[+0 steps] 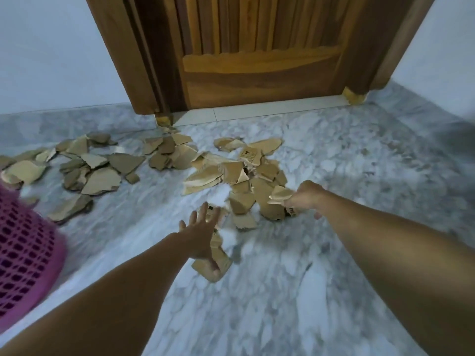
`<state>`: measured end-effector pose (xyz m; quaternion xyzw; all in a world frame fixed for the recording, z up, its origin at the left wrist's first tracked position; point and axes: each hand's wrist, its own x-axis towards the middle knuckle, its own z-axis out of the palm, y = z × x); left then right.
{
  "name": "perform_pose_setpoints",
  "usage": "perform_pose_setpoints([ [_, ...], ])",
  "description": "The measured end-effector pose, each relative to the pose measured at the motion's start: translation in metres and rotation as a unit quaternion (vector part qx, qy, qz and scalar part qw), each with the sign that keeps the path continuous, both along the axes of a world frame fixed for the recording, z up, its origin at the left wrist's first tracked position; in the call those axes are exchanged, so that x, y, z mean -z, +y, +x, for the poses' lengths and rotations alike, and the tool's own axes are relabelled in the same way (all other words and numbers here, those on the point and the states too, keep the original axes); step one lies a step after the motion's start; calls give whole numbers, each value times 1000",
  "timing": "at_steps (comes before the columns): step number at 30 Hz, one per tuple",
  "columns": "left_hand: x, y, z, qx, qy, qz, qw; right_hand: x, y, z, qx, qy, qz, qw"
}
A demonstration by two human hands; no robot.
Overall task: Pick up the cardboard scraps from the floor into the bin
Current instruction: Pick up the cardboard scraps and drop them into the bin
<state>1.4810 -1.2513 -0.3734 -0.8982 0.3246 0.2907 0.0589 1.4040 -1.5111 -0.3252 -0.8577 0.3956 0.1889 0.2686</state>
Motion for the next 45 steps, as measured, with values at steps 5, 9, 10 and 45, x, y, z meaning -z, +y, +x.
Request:
perform_pose_setpoints([
  [5, 43, -8, 20, 0, -1, 9, 1000, 57, -7, 30, 156, -48, 47, 985],
  [9, 48, -15, 40, -20, -55, -55, 997, 74, -3, 52, 152, -52, -4, 987],
  [10, 48, -18, 45, -35, -75, -83, 993, 76, -2, 57, 150, -52, -7, 987],
  [45, 58, -76, 126, -244, 48, -7, 969, 34, -76, 143, 94, -90, 194, 972],
])
